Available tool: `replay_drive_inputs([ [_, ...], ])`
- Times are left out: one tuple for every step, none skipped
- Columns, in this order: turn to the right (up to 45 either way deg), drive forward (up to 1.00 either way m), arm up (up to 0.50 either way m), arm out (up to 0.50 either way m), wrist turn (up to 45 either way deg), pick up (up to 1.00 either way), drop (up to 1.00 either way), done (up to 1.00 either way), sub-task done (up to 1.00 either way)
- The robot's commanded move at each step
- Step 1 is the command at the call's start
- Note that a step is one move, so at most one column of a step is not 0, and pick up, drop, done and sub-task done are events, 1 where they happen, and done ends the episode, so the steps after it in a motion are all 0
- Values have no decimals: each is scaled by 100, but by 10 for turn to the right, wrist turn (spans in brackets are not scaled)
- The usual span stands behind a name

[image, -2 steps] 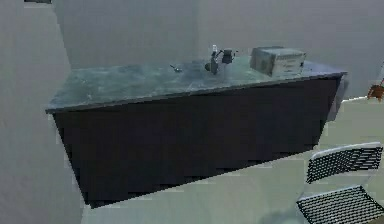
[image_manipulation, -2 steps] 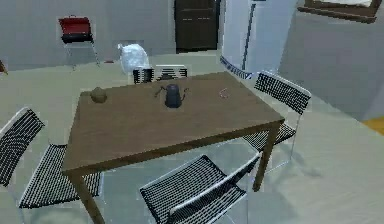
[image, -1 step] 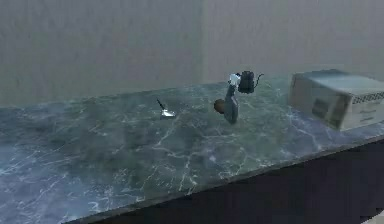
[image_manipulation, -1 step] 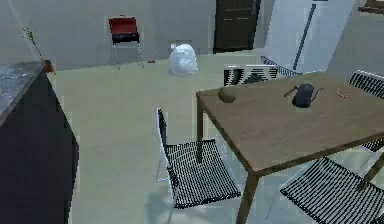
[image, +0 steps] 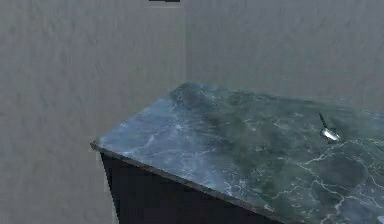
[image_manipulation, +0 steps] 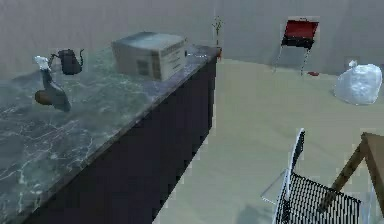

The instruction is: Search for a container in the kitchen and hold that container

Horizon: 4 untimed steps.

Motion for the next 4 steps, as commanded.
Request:
replay_drive_inputs([
  [-300,0,0,0,0,0,0,0,0],
  [450,0,0,0,0,0,0,0,0],
  [210,0,0,0,0,0,0,0,0],
  [0,25,0,0,0,0,0,0,0],
])
